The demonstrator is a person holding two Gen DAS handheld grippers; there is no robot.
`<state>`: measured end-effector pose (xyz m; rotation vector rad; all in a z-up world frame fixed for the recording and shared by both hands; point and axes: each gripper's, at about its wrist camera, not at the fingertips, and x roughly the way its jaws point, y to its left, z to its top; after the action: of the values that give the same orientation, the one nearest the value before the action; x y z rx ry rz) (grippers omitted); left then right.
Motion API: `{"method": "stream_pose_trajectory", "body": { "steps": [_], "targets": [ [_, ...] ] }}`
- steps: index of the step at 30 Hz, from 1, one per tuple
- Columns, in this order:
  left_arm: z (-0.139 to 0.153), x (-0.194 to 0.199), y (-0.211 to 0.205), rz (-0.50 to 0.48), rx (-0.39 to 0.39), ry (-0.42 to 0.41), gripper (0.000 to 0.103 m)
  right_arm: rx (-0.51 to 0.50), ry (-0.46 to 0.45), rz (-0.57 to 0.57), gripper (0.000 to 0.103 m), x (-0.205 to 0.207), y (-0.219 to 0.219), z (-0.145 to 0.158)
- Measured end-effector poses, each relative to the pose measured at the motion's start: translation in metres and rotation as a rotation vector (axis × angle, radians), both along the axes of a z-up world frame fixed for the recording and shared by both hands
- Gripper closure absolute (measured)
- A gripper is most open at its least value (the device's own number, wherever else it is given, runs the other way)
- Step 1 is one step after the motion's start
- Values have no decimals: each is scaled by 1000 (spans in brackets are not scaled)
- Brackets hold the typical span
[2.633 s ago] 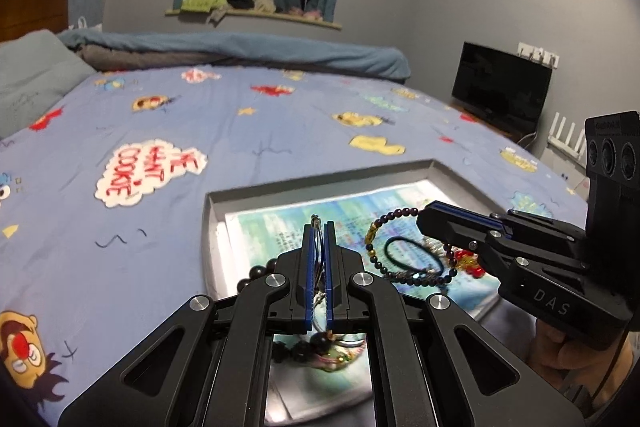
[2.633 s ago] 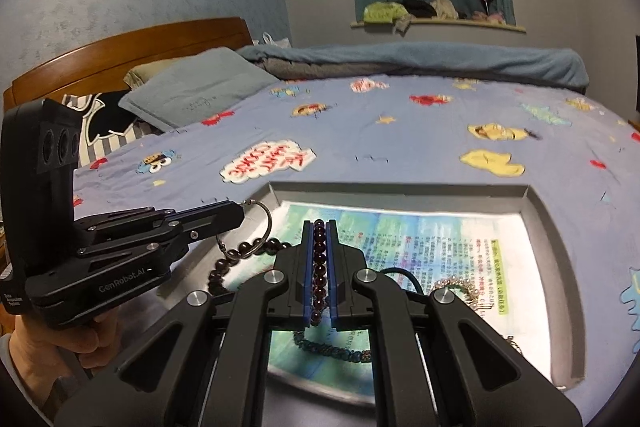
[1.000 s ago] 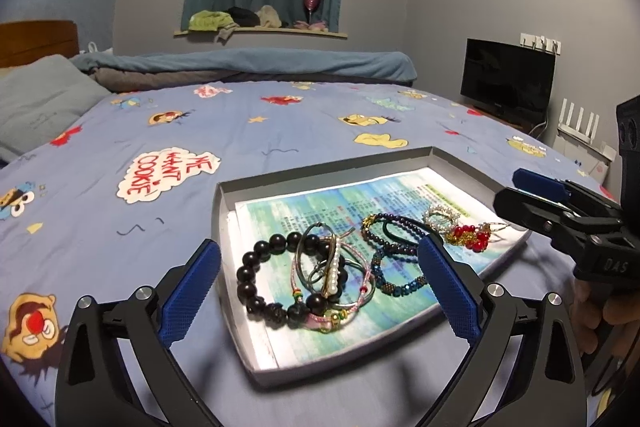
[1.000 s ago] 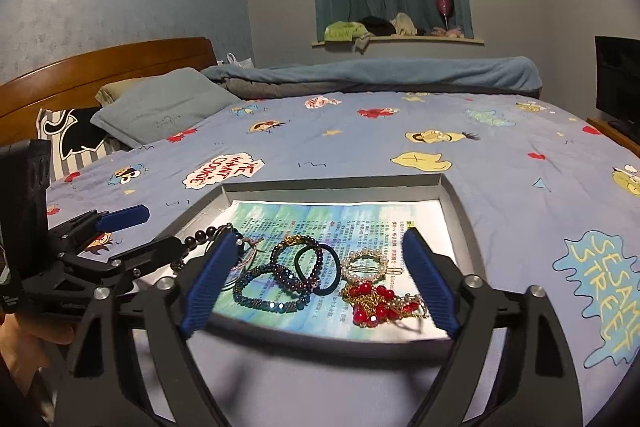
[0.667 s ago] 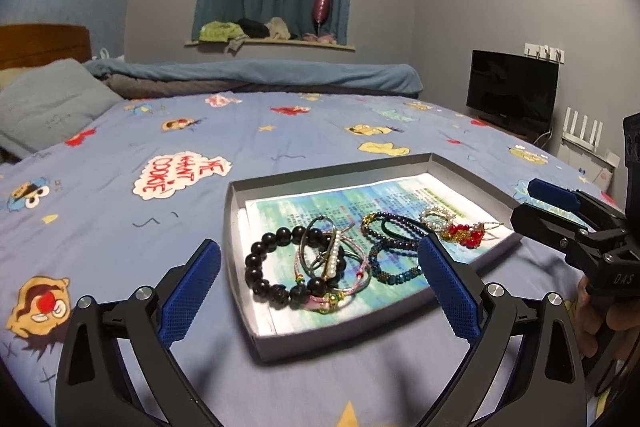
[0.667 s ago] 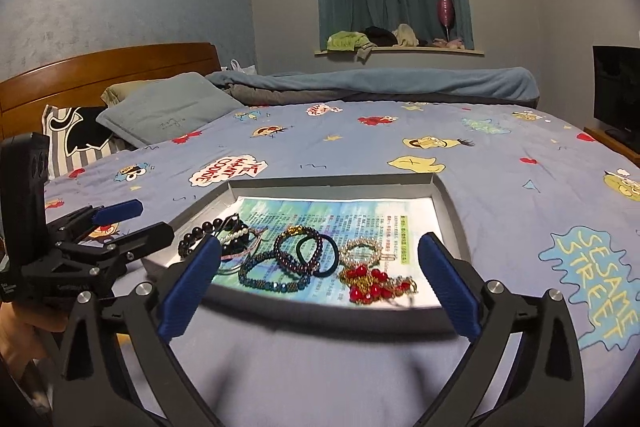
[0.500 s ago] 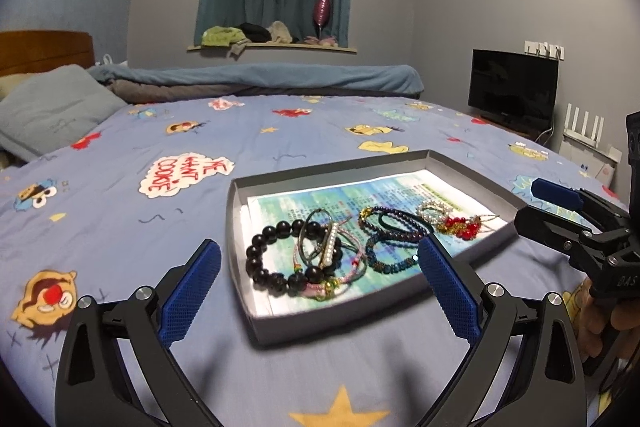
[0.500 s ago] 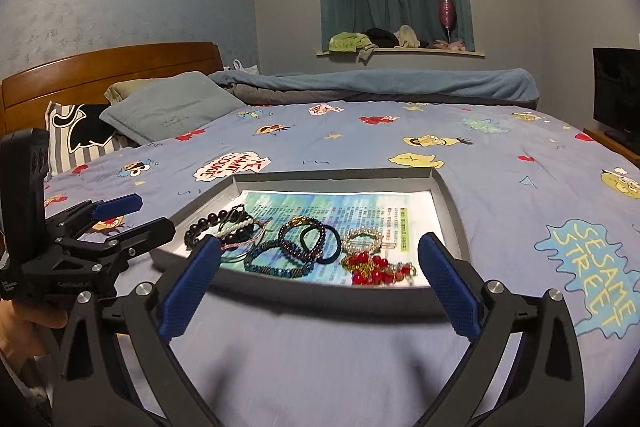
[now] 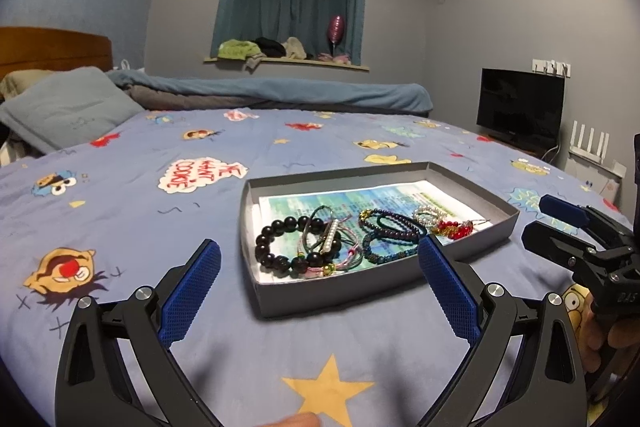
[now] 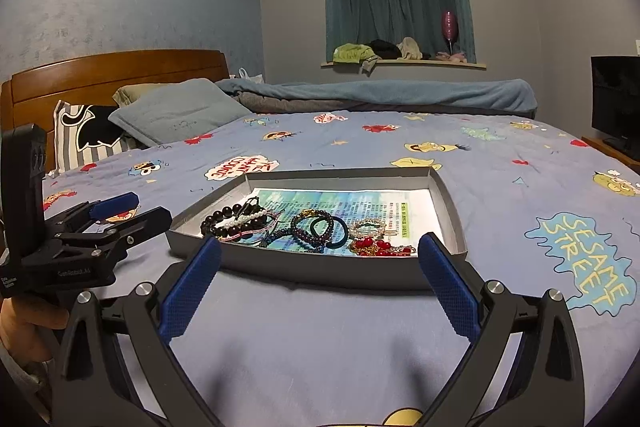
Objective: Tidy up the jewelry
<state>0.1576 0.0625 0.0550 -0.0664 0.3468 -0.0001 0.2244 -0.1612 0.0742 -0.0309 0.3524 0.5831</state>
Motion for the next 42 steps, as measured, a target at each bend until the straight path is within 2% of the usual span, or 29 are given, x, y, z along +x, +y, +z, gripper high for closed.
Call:
{"method": "stream_pose_trajectory", "body": {
  "steps": [7,42],
  "targets": [
    [0,0,-4,1,23,0,5,15,3,-7,6,1,-4,-1],
    [0,0,-5,1,20,3,5,-5,0,-2,6,0,0,-3]
  ]
}}
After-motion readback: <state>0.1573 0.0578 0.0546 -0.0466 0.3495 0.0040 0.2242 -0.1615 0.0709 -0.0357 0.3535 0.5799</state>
